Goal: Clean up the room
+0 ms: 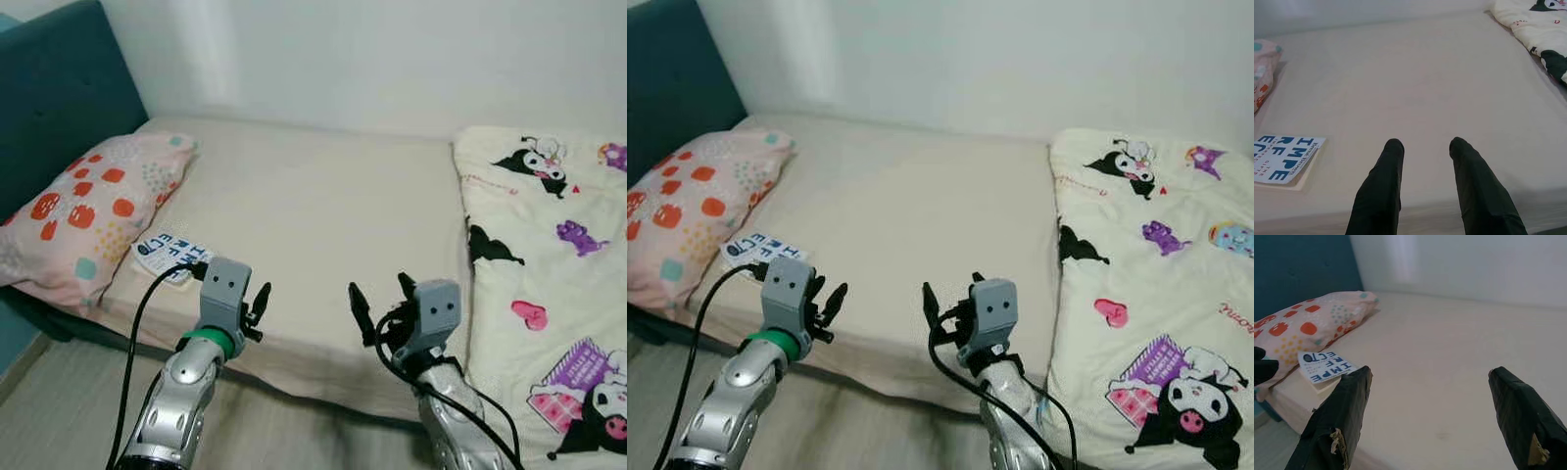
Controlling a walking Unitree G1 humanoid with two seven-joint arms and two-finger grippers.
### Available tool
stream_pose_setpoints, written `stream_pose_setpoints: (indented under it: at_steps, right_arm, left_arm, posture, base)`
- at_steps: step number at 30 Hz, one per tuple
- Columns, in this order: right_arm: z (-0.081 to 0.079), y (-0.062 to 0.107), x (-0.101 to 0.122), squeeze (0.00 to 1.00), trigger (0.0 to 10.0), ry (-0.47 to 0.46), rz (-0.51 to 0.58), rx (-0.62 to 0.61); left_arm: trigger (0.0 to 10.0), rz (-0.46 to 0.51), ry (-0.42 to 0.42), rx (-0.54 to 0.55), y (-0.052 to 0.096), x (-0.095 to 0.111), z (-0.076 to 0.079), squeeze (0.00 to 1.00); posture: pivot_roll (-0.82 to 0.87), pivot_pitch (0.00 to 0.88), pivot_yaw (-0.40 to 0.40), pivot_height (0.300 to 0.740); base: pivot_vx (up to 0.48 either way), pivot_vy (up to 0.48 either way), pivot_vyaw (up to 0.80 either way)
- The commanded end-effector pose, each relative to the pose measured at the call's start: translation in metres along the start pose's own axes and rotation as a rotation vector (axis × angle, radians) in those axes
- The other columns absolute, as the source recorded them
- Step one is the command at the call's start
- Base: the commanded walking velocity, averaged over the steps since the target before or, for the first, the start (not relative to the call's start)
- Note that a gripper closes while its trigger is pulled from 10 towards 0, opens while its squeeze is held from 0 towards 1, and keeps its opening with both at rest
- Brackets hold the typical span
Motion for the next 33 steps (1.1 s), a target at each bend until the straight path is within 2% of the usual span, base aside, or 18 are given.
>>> stream_pose_setpoints:
  at_steps: [1, 7, 15, 26, 33]
  right_arm:
    - [-0.008, 0.002, -0.002, 0.00, 10.0, -0.010, 0.000, 0.025]
    - [-0.017, 0.001, 0.002, 0.00, 10.0, -0.026, 0.015, 0.057]
    - [-0.012, 0.001, 0.000, 0.00, 10.0, -0.005, 0.008, 0.041]
    - [-0.015, 0.000, 0.002, 0.00, 10.0, -0.016, 0.014, 0.057]
    - [-0.025, -0.001, 0.004, 0.00, 10.0, -0.020, 0.020, 0.108]
  left_arm:
    - [10.0, -0.015, -0.012, 0.001, 0.003, -0.006, -0.001, 0.00]
    - [10.0, -0.017, -0.013, -0.003, 0.003, -0.006, 0.000, 0.00]
    - [10.0, -0.019, -0.014, -0.003, 0.002, -0.006, 0.000, 0.00]
    - [10.0, -0.022, -0.016, -0.004, 0.002, -0.007, 0.000, 0.00]
    - [10.0, -0.035, -0.025, -0.005, 0.003, -0.010, 0.000, 0.00]
  posture:
    - [-0.12, 0.065, 0.139, 0.740]
    - [-0.12, 0.066, 0.141, 0.740]
    - [-0.12, 0.067, 0.141, 0.740]
    - [-0.12, 0.066, 0.140, 0.740]
    - [-0.12, 0.058, 0.143, 0.740]
  base:
    - [0.000, 0.000, 0.73]
    - [0.000, 0.000, 0.73]
    - [0.000, 0.000, 0.73]
    - [0.000, 0.000, 0.73]
    - [0.000, 0.000, 0.72]
Point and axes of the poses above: a point about 5 cm out from each wrist's last joint towards the gripper, its own y axis pointing back from the gripper into the wrist, its own x axis along the axis of the wrist's last joint, z = x × y, the point moved 6 cm from there along -y, pointing out of the wrist towards the gripper, and after that the axes turned 2 degrees about y, right-handed, at the moved point
